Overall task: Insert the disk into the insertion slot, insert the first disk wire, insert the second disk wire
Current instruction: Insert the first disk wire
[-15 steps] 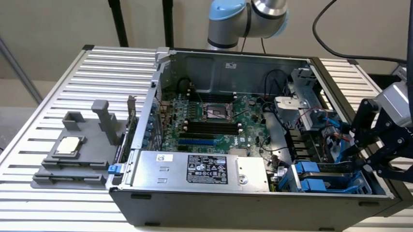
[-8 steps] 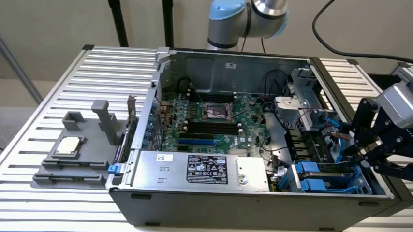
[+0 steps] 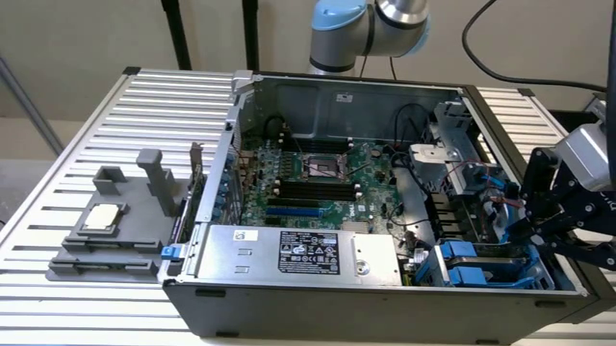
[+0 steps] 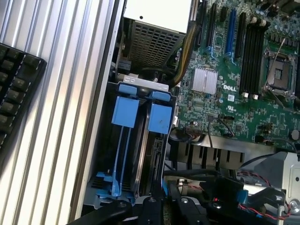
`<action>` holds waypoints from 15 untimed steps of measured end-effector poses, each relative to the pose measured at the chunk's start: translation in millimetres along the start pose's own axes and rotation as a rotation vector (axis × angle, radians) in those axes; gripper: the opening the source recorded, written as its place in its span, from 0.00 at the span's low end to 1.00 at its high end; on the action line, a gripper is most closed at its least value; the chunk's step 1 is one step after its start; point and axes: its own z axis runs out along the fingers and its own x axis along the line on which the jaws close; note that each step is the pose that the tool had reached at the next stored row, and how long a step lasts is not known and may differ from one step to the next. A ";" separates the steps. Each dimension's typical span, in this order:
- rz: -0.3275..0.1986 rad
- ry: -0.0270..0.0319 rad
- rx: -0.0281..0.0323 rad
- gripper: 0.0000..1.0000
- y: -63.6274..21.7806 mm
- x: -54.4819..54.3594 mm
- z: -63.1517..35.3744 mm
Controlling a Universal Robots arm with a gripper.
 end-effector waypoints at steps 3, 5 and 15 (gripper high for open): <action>0.000 -0.0001 -0.0007 0.17 8.3 -1.4 -0.1; 0.001 -0.0007 -0.0038 0.17 12.2 -2.0 0.0; 0.025 -0.0030 -0.0259 0.17 16.6 -2.6 0.5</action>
